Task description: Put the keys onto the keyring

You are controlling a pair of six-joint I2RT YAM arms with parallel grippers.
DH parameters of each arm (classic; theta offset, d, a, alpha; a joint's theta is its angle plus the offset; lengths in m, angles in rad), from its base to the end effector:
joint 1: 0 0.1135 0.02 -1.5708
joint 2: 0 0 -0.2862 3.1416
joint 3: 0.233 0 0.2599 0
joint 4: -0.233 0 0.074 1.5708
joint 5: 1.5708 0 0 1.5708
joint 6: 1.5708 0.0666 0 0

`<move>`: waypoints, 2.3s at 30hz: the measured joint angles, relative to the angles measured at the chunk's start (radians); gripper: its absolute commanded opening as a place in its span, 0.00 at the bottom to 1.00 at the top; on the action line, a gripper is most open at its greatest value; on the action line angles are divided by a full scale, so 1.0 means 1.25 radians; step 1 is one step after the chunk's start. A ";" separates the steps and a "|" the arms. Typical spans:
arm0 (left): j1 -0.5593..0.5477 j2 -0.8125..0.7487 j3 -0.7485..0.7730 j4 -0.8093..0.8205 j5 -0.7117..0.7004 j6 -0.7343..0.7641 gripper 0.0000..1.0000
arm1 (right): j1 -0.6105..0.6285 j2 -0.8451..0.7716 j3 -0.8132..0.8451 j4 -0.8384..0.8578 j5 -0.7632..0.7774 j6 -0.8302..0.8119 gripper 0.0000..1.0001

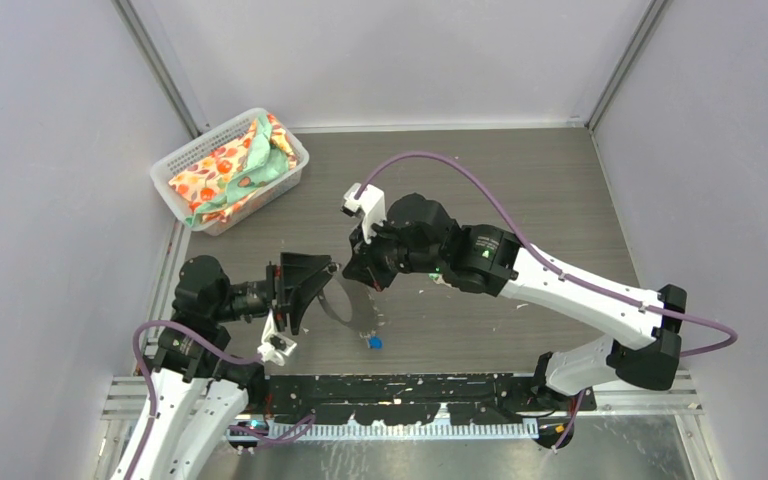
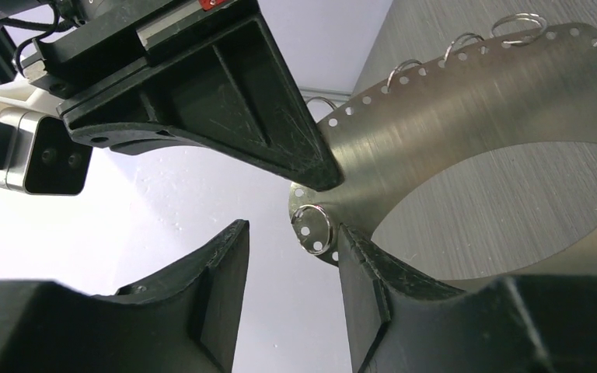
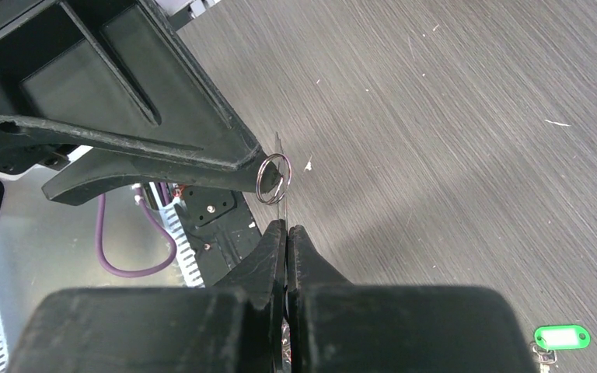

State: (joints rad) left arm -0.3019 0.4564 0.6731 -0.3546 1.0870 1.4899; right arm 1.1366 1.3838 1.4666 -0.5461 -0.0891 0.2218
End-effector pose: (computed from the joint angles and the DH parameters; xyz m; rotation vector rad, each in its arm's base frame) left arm 0.0790 -0.0864 0.3382 1.6052 0.3096 -0.0193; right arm 0.1374 0.3104 0.4127 -1.0095 1.9159 0.9158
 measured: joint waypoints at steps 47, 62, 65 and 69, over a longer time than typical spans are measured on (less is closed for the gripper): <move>-0.005 -0.021 0.020 -0.005 0.046 -0.138 0.01 | 0.013 -0.034 -0.026 0.006 -0.055 -0.038 0.01; -0.007 0.058 0.143 0.051 0.158 -0.652 0.00 | 0.017 -0.148 -0.160 0.158 -0.158 -0.116 0.01; -0.007 0.092 0.154 0.119 0.157 -0.828 0.01 | 0.016 -0.151 -0.162 0.171 -0.160 -0.133 0.01; -0.004 0.128 0.155 0.218 0.155 -1.028 0.00 | 0.014 -0.158 -0.169 0.190 -0.160 -0.145 0.04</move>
State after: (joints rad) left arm -0.3073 0.6170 0.8665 -0.0826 1.2804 0.2054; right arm 1.1542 1.1866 1.2556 -0.3088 -0.2886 0.0406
